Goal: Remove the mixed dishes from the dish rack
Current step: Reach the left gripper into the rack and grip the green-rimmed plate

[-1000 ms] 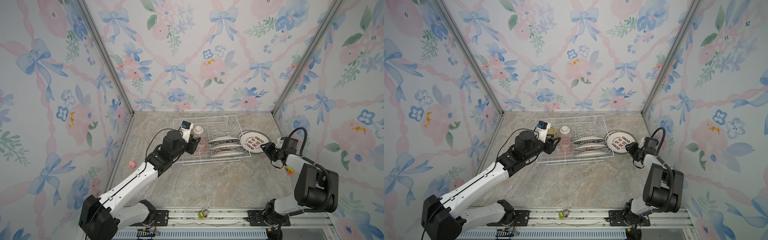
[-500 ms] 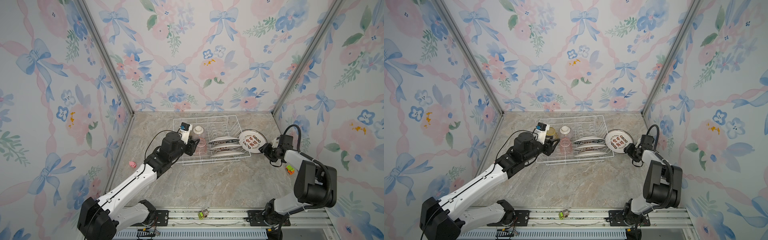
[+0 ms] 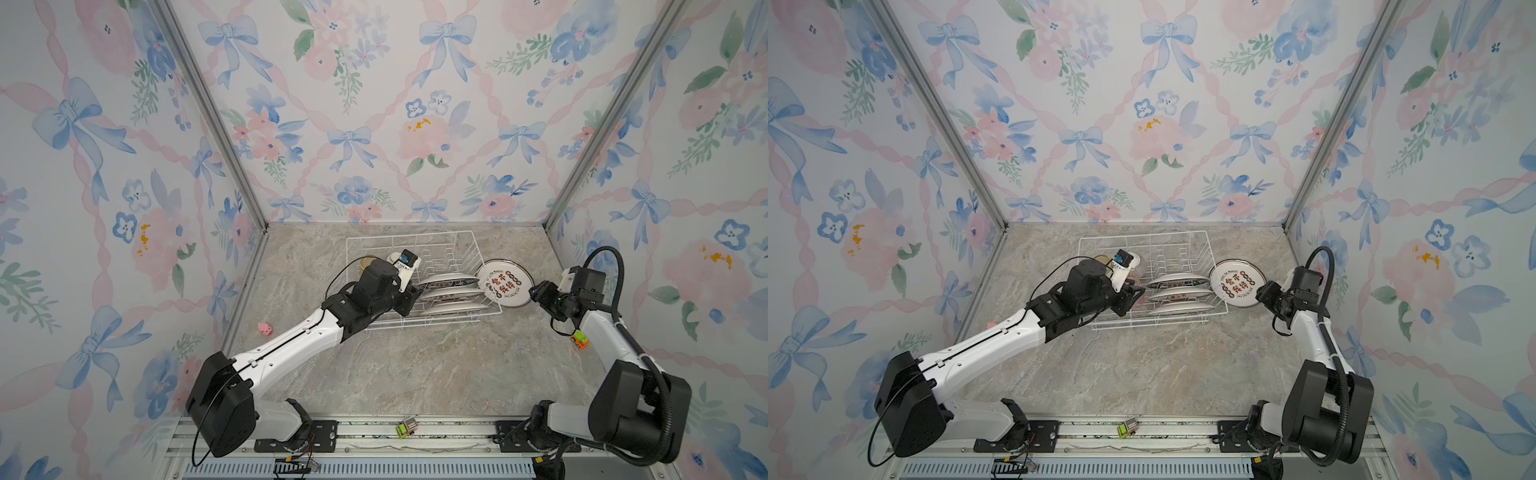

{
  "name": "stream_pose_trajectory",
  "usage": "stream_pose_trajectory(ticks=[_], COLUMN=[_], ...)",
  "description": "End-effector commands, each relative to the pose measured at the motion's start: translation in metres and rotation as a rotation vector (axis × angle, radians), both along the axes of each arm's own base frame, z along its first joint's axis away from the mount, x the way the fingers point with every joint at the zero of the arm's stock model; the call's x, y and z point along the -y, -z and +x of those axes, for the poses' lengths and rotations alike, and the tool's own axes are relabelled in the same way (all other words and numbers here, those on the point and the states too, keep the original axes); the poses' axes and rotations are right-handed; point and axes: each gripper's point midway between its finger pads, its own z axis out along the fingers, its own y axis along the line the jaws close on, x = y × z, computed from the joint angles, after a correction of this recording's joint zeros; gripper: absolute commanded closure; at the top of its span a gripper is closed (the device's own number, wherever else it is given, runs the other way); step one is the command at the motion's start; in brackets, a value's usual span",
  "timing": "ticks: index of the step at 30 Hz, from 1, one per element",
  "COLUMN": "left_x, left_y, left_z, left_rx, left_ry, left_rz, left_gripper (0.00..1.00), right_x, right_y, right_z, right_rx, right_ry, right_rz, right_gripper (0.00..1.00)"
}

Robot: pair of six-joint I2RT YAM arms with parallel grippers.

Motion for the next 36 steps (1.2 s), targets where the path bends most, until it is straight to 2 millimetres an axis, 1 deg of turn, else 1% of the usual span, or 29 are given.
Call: stream_pose_trajectory(ticks=[1, 6, 9, 12, 19, 26, 36], left_x=[0.01, 0.031, 0.037, 0.042, 0.057, 0.071, 0.076], left_y=[0.004, 0.009, 0.012, 0.015, 0.018, 0.032, 0.048], left_z=[0.005, 0.012, 0.019, 0.027, 0.037, 0.041, 0.059], left_rx=[0.061, 0.095, 0.116, 0.141, 0.162, 0.134, 0.152], left_ry=[0.048, 0.127, 0.132, 0.138, 0.192, 0.244, 0.237], left_rz=[0.124, 0.183, 0.221, 0.256, 0.296, 0.327, 0.402], left_gripper=[0.62, 0.68, 0.71, 0.72, 0.71, 0.7, 0.69], right_x=[-0.012, -0.027, -0.032, -0.035, -0.035, -0.036, -0.034], right_y=[-0.015, -0.043, -0.053, -0.058, -0.058, -0.056, -0.053], right_z=[-0.009, -0.01, -0.01, -0.012, -0.014, -0.014, -0.015], right_rx=[0.004, 0.071, 0.1, 0.118, 0.121, 0.126, 0.126], right_ry=[-0.047, -0.084, -0.092, -0.1, -0.1, -0.096, -0.093], right_rz=[-0.008, -0.023, -0.025, -0.027, -0.031, -0.024, -0.018], right_gripper=[0.41, 0.4, 0.4, 0.4, 0.39, 0.39, 0.39])
